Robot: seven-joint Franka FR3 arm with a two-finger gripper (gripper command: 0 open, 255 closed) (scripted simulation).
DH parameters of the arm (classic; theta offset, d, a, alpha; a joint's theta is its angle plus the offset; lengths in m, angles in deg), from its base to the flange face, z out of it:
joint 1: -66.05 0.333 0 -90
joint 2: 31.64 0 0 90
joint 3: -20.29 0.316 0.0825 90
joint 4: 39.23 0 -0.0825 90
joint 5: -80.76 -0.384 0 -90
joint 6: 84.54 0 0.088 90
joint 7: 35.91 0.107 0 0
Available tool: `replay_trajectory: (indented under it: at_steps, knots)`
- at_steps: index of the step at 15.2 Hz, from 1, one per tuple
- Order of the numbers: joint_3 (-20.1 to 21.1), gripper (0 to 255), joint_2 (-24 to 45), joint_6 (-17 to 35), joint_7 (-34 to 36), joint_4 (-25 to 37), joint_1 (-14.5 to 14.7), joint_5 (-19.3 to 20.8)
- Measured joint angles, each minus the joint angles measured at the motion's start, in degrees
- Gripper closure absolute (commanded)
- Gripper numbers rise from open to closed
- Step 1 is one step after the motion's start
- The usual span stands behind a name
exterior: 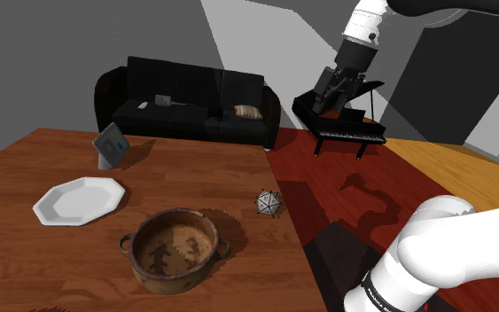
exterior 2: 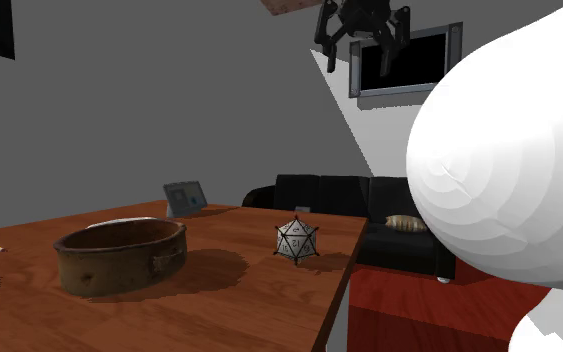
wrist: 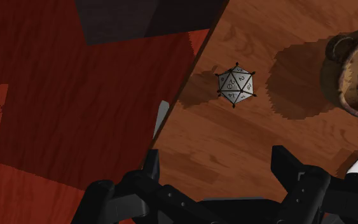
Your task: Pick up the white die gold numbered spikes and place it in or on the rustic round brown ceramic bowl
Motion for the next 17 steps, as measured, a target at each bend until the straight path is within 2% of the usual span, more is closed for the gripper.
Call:
replay_trajectory:
  at_steps: [2, 5, 12, 17]
  knots:
    - [0.27, 0, 0.13, 0.73, 0.37, -0.72, 0.06, -0.27]
    - [1.21, 0, 1.05, 4.87, 1.73, -4.64, 0.30, -1.40]
    - [3.20, 0, 5.01, 16.63, 4.40, -14.13, 1.04, -4.33]
    - [5.28, 0, 11.58, 26.70, 6.51, -18.68, 2.10, -7.00]
